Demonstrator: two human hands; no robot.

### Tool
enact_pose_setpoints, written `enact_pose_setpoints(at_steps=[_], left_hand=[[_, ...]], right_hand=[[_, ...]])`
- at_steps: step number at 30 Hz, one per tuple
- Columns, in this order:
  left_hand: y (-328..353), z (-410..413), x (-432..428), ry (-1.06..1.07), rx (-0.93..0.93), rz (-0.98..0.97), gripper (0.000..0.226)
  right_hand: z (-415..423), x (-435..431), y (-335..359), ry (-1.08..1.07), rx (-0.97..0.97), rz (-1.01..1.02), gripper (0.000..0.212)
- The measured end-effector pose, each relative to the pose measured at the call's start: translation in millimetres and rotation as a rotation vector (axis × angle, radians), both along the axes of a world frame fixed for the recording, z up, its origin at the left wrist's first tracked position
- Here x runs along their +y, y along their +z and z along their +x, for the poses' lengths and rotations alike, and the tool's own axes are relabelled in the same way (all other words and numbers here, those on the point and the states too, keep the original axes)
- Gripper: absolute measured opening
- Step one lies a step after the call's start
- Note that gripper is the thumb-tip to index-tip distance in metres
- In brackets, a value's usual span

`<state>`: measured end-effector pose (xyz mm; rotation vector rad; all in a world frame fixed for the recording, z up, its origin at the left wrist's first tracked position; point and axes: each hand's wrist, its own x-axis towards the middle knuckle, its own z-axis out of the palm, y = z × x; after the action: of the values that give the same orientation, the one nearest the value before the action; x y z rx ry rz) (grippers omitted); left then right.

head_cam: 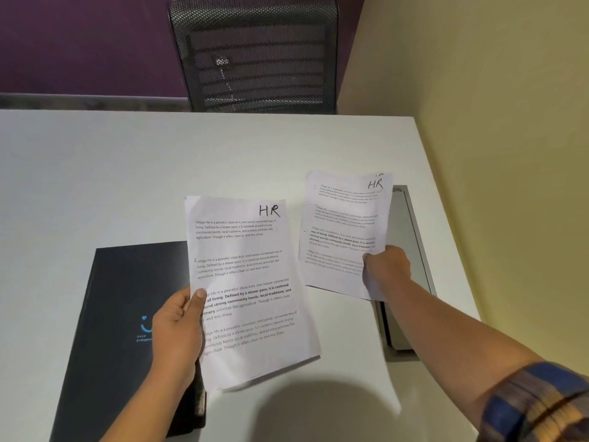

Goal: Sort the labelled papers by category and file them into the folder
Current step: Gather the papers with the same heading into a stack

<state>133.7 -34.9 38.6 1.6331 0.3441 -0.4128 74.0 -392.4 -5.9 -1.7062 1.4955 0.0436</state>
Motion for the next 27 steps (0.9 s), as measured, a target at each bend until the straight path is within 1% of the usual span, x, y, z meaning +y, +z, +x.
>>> enact_pose_setpoints(at_steps=[2, 3, 5, 8, 10, 13, 15, 17, 19, 23, 27], left_hand=[[1.0, -1.2, 0.6, -0.001, -0.004, 0.011, 0.021], [1.7, -1.9, 0.6, -0.003, -0.001, 0.013, 0.023], [3.4, -4.0, 1.1, -0.009, 0.006, 0.016, 0.024], [11.0, -8.5, 4.2, -0.010, -0.011, 0.028, 0.027], [18.9, -12.1, 7.1, -0.006, -0.021, 0.030, 0.029], [29.4, -18.9, 9.3, -0.003, -0.020, 0.026, 0.031], [36.5, -26.1, 7.8, -0.003, -0.018, -0.001, 0.028], [44.1, -35.8, 3.9, -0.013, -0.003, -0.049, 0.021], [52.4, -47.2, -3.1, -0.041, 0.020, -0.103, 0.019], [68.7, -70.8, -18.6, -0.078, 0.068, -0.226, 0.023], [82.0, -90.7, -23.2, -0.144, 0.057, -0.272, 0.027]], right_hand=[[-8.5, -0.3, -0.5, -0.024, -0.045, -0.021, 0.005], [-12.2, 0.7, 0.1, -0.061, -0.079, -0.014, 0.005], [-18.3, 3.0, 4.8, -0.142, -0.182, 0.025, 0.017], [-29.9, 9.9, 26.1, -0.182, -0.374, 0.093, 0.015], [-46.0, 15.3, 48.9, -0.191, -0.467, 0.144, 0.015], [-80.1, 29.1, 84.4, -0.144, -0.527, 0.271, 0.007], [-103.8, 44.5, 102.7, -0.070, -0.541, 0.364, 0.007], [-123.2, 62.9, 111.9, 0.012, -0.582, 0.488, 0.015], [-135.9, 82.2, 115.5, 0.087, -0.587, 0.541, 0.025], [-149.4, 114.1, 120.8, 0.127, -0.595, 0.522, 0.022], [-162.8, 129.5, 125.2, 0.153, -0.612, 0.363, 0.018]])
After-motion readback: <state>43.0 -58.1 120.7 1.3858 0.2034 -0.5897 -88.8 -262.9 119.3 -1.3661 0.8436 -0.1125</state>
